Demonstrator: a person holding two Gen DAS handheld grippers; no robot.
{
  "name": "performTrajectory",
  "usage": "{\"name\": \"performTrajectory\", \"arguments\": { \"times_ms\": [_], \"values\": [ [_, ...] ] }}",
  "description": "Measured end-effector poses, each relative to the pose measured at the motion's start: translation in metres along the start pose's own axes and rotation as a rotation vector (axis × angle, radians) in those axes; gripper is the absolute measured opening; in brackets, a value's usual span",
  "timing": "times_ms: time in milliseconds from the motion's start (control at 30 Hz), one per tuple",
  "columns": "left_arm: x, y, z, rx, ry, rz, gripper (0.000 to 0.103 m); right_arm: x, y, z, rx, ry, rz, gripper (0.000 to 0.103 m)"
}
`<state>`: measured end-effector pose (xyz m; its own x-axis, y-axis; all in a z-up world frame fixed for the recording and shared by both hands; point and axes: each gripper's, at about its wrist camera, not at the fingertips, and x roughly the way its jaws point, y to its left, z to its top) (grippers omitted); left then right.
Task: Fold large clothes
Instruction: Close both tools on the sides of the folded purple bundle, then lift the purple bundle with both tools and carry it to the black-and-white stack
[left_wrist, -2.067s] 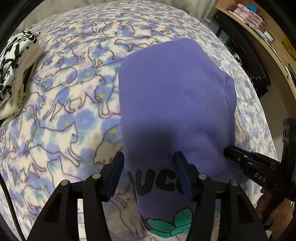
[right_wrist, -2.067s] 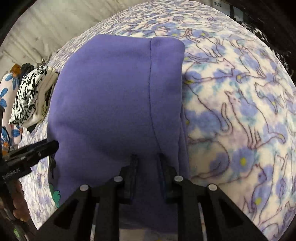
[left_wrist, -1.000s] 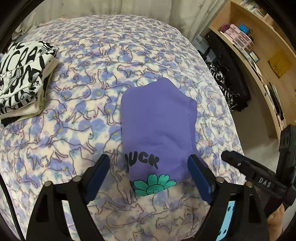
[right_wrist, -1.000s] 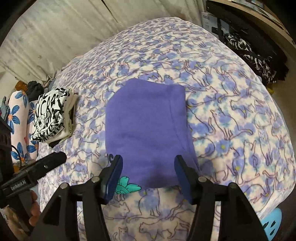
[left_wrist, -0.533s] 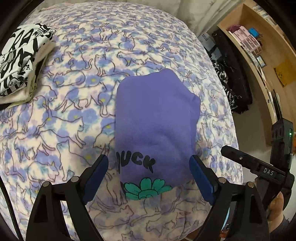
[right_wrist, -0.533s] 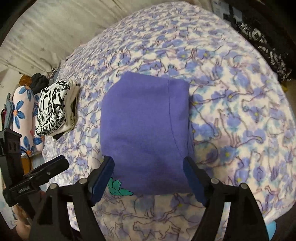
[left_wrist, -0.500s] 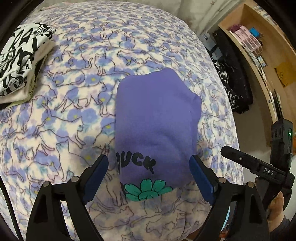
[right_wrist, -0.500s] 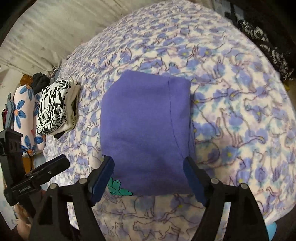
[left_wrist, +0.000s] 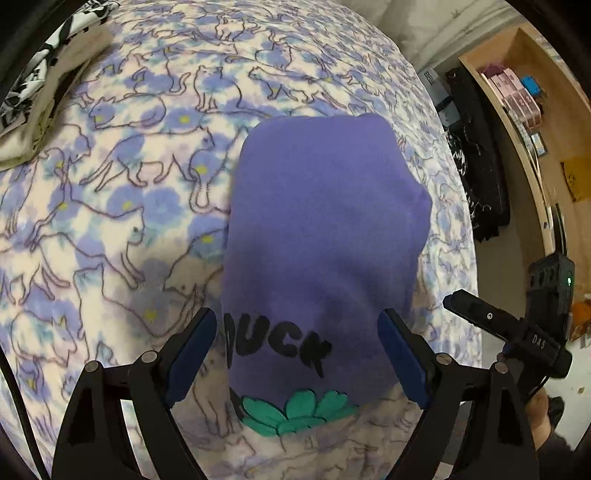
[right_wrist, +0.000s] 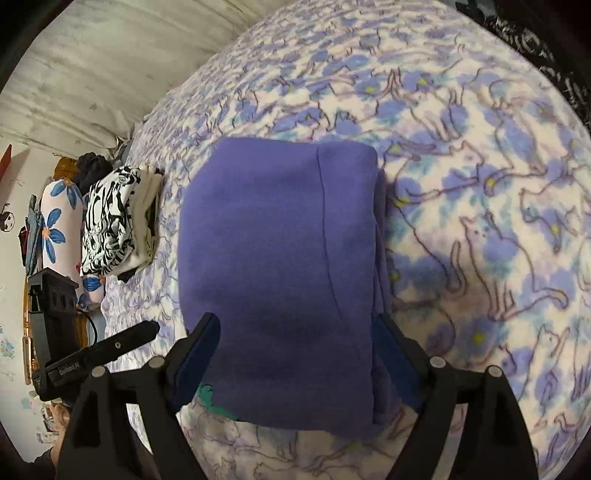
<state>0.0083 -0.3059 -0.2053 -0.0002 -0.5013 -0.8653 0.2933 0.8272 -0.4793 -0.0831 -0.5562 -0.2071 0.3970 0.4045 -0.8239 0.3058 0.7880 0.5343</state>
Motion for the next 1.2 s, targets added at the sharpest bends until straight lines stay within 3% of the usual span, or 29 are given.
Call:
{"name": "performTrajectory", "arguments": {
  "times_ms": [333, 567, 667, 1033, 1200],
  "values": [
    [0.044, 0.008, 0.002, 0.031, 0.037, -0.06, 0.088, 0.043, -0.032, 0.009, -0.009, 0.079, 0.044, 0.085],
    [0.056, 0.032, 0.012, -0.048, 0.045, -0.128, 0.088, 0.06, -0.046, 0.015, -0.03, 0.111, 0.098, 0.085],
    [0.062, 0.034, 0.012, -0.032, 0.045, -0.131, 0.088, 0.07, -0.048, 0.016, -0.043, 0.134, 0.122, 0.085],
    [0.083, 0.039, 0.012, -0.05, 0.051, -0.182, 0.102, 0.102, -0.062, 0.021, -0.038, 0.185, 0.253, 0.085],
    [0.1, 0.038, 0.011, -0.066, 0.065, -0.245, 0.103, 0.114, -0.068, 0.023, -0.028, 0.202, 0.331, 0.087]
  ]
}}
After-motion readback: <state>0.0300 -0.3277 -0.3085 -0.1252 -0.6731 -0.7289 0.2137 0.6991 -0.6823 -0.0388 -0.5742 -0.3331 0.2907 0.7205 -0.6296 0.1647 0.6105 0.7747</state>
